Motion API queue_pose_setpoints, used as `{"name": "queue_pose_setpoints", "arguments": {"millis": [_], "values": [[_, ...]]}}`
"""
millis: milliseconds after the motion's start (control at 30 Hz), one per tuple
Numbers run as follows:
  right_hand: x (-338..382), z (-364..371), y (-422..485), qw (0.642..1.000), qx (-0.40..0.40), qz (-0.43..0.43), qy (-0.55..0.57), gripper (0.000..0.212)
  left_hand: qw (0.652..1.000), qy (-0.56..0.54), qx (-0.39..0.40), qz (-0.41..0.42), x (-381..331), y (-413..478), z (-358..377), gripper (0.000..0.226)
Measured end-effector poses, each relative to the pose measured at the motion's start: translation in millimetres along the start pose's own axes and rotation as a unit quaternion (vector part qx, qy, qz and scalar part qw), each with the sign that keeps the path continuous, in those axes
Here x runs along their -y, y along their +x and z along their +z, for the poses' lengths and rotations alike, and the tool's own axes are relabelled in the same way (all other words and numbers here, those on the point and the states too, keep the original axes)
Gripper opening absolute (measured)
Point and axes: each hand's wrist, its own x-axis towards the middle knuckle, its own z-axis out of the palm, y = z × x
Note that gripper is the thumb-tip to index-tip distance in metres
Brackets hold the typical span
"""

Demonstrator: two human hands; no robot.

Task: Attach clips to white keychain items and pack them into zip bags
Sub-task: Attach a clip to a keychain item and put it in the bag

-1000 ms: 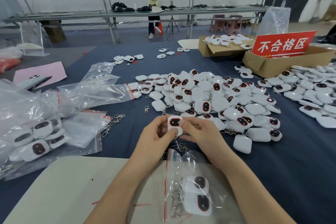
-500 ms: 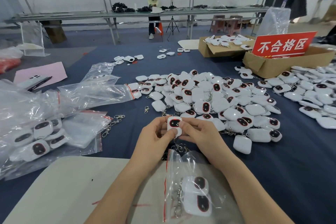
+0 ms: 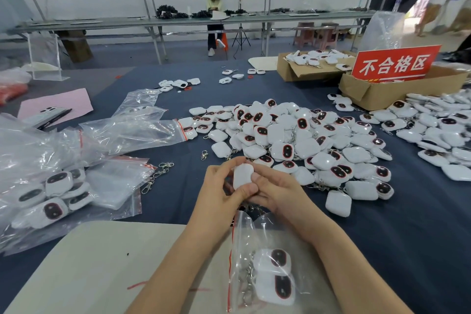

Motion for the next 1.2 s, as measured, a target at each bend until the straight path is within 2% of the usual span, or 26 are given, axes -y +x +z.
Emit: {"name": "queue_pose_setpoints", "arguments": {"millis": [100,300,467,633,767,867,967,1033,1200], "values": [[-1,-1,2,0.999,-0.042,-0.010,-0.031,0.033,0.998,0.034,0.050,0.001,0,0,-4,0.052],[0,2,-1,0.993,-0.022,-0.004,-0.119,0.043,0.999,0.039,-0.001,-0.015,3,1,-3,0.049],[-1,6,1,0.984,-0.045,-0.019,-0.170,0.048,0.999,0.046,-0.008,-0.018,2,1,-2,0.048],[1,9,-1,0.985,-0.062,-0.046,-0.153,0.049,1.000,0.010,-0.019,-0.023,1,1,-3,0.048],[4,10,-3,0.991,-0.089,-0.032,-0.097,0.039,0.999,0.003,-0.040,-0.007,-2,0,-1,0.051],[6,12,-3,0.993,-0.103,-0.019,-0.058,0.032,0.997,-0.068,-0.044,-0.018,-5,1,-1,0.051],[5,13,-3,0.992,-0.110,-0.021,-0.051,0.027,0.989,-0.129,-0.053,-0.038,-6,1,-1,0.039],[5,13,-3,0.992,-0.110,-0.021,-0.051,0.024,0.989,-0.128,-0.058,-0.040,-7,1,-1,0.035],[3,11,-1,0.992,-0.113,-0.003,-0.051,0.015,0.993,-0.099,-0.056,-0.019,-5,0,0,0.045]]}}
